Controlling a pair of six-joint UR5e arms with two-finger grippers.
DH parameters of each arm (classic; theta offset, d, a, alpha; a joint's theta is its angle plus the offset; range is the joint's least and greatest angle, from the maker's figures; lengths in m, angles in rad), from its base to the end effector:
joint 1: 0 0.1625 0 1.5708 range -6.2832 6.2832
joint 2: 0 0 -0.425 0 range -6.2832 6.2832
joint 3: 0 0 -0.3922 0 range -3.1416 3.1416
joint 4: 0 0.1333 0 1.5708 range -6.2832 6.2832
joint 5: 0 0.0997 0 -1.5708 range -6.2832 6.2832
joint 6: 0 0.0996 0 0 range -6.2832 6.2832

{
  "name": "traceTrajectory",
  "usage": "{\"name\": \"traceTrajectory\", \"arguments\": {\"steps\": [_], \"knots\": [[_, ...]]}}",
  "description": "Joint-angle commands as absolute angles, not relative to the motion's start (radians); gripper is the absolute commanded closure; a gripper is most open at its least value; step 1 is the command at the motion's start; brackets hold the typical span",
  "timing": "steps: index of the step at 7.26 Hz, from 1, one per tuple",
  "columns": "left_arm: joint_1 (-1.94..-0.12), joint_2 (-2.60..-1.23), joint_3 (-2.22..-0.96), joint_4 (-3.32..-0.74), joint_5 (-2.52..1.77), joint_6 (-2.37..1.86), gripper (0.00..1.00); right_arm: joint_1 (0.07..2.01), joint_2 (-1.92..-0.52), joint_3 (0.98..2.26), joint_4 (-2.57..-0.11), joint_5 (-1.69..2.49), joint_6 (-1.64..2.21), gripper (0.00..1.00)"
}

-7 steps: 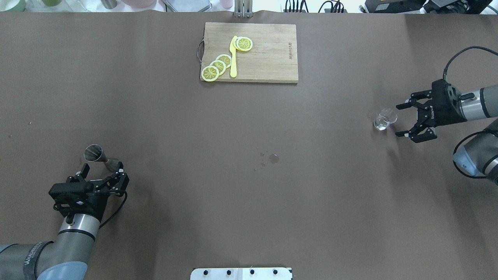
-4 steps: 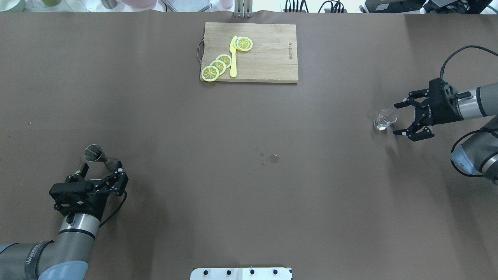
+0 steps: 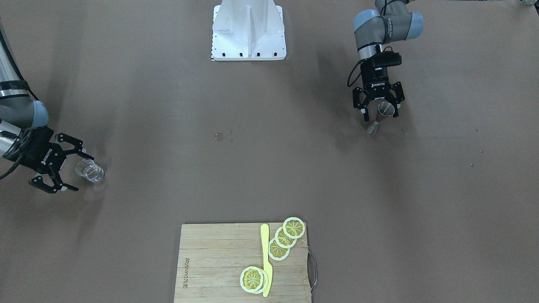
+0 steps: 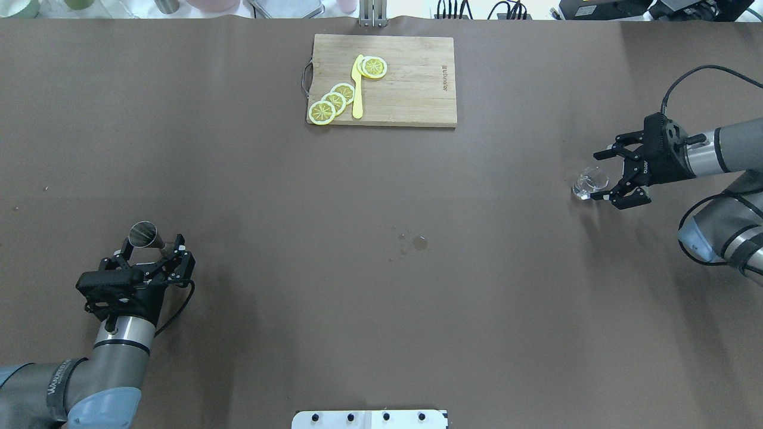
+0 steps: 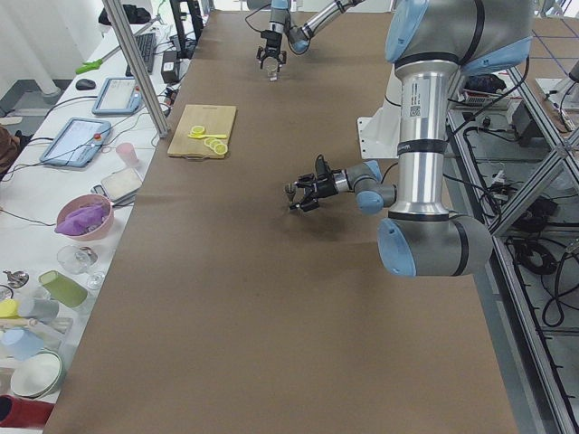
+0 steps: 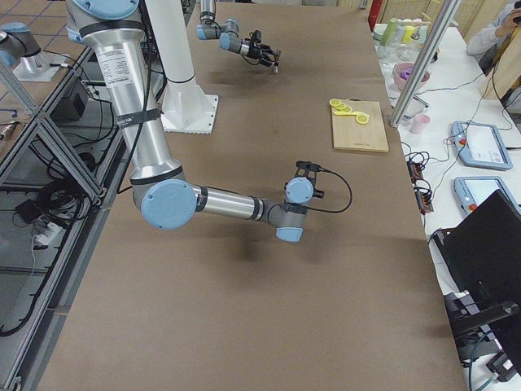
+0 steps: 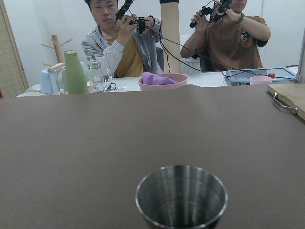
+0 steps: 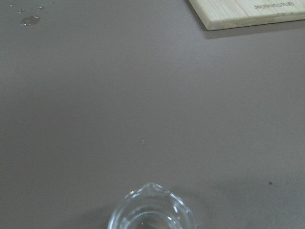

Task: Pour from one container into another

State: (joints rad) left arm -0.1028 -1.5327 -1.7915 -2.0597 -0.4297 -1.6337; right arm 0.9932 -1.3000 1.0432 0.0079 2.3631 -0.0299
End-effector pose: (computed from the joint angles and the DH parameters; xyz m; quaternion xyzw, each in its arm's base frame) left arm 0.4479 -0.2712 0.4864 0.5154 0.2671 -0.2431 0.7772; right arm -0.2674 -0.5245 0.5922 0.4628 -0.4464 -0.4439 0.6241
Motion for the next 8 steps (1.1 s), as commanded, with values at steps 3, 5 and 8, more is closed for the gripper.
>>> {"name": "traceTrajectory", "arguments": {"steps": [3,5,8], "knots": [[-0.107,-1.568,-1.75,-2.065,-0.43,-1.634,0.09,0.98,-1.299,1.051,0.008,2.361,-0.011,0.06],[-0.124,-1.565,-1.741,-2.071,-0.43,-1.635,0.11,0.976,-1.301,1.051,0.008,2.362,-0.009,0.07],[-0.14,-1.557,-1.732,-2.074,-0.43,-1.637,0.15,0.973,-1.301,1.051,0.008,2.362,-0.009,0.12]]}}
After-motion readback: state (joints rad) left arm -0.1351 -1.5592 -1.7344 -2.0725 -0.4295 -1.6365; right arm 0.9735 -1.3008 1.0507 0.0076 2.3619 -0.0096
